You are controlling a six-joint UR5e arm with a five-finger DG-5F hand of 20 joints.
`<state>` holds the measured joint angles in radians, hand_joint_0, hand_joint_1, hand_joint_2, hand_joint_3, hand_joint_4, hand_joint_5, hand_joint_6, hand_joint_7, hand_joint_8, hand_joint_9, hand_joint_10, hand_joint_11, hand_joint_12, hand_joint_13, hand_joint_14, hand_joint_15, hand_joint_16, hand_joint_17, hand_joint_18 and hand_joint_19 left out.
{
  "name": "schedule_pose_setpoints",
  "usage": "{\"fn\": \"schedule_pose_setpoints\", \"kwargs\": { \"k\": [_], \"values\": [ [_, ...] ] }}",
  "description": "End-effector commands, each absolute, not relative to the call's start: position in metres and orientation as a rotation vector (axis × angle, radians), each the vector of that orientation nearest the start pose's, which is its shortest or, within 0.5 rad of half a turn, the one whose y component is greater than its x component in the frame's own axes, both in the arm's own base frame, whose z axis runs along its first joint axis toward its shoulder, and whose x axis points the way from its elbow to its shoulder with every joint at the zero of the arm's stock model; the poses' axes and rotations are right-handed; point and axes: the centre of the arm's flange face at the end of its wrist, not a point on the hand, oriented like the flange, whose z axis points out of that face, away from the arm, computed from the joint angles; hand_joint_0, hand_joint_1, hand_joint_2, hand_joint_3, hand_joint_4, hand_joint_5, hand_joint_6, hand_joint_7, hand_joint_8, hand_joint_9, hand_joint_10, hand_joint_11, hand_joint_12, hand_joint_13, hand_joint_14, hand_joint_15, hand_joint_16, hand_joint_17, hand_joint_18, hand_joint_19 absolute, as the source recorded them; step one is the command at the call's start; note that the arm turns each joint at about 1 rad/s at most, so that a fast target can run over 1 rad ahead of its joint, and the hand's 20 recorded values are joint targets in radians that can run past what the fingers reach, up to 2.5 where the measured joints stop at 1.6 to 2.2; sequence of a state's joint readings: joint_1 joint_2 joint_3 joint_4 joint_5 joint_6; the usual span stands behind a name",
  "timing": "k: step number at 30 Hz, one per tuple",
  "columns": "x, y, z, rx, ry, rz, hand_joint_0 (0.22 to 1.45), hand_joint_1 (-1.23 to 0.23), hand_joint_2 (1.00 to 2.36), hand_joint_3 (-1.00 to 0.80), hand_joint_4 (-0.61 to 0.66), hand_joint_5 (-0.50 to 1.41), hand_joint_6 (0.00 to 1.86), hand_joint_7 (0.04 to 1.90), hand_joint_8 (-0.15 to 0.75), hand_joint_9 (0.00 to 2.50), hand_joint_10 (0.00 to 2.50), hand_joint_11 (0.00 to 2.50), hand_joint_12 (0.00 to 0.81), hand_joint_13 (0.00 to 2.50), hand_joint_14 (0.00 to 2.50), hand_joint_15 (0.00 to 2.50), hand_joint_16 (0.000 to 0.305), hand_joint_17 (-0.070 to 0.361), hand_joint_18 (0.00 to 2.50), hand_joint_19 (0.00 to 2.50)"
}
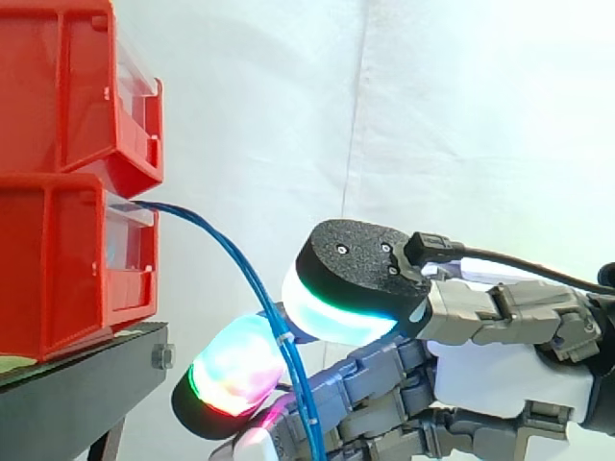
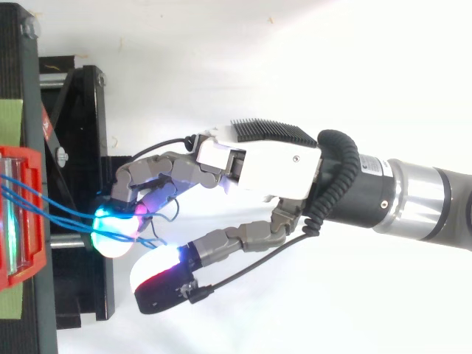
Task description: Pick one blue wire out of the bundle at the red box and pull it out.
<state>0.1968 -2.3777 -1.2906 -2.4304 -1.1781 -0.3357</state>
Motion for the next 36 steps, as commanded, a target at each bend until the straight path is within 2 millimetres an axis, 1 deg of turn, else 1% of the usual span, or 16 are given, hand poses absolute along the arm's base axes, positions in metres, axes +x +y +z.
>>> {"fn": "schedule_pose_setpoints", "kwargs": {
  "k": [1,4,6,12,19,25,29,36],
  "values": [
    [0.774,-0.021,0.178,1.003,1.066,0.911,0.56,-0.66,1.01,-0.40,0.31,-0.17,0.74,1.02,0.376,0.70,0.01,0.37,0.467,0.49,0.01,0.17,0.064,0.143,0.59,0.35],
    [0.774,-0.022,0.178,1.007,1.065,0.913,0.55,-0.64,1.01,-0.41,0.31,-0.16,0.70,1.06,0.375,0.70,0.01,0.36,0.472,0.50,0.01,0.18,0.064,0.144,0.59,0.35],
    [0.773,-0.023,0.178,1.012,1.068,0.911,0.54,-0.61,1.01,-0.43,0.32,-0.14,0.65,1.15,0.379,0.71,0.01,0.37,0.475,0.50,0.01,0.18,0.064,0.145,0.59,0.36],
    [0.773,-0.024,0.178,1.011,1.063,0.915,0.54,-0.59,1.01,-0.43,0.32,-0.12,0.55,1.29,0.379,0.72,0.01,0.36,0.476,0.50,0.01,0.18,0.065,0.146,0.60,0.36],
    [0.772,-0.030,0.176,1.012,1.072,0.905,0.54,-0.60,1.01,-0.43,0.33,-0.14,0.57,1.27,0.378,0.71,0.01,0.37,0.475,0.52,0.01,0.18,0.065,0.146,0.61,0.36],
    [0.766,-0.031,0.167,1.021,1.086,0.891,0.54,-0.60,1.01,-0.43,0.33,-0.14,0.55,1.27,0.376,0.71,0.01,0.37,0.476,0.52,0.01,0.19,0.065,0.146,0.61,0.36],
    [0.767,-0.031,0.168,1.020,1.083,0.893,0.54,-0.60,1.00,-0.43,0.33,-0.13,0.50,1.33,0.377,0.70,0.01,0.37,0.476,0.52,0.01,0.18,0.065,0.147,0.62,0.36],
    [0.767,-0.034,0.167,1.001,1.088,0.852,0.54,-0.60,1.00,-0.43,0.34,-0.14,0.50,1.30,0.375,0.69,0.01,0.36,0.477,0.52,0.01,0.18,0.065,0.147,0.61,0.36]
  ]
}}
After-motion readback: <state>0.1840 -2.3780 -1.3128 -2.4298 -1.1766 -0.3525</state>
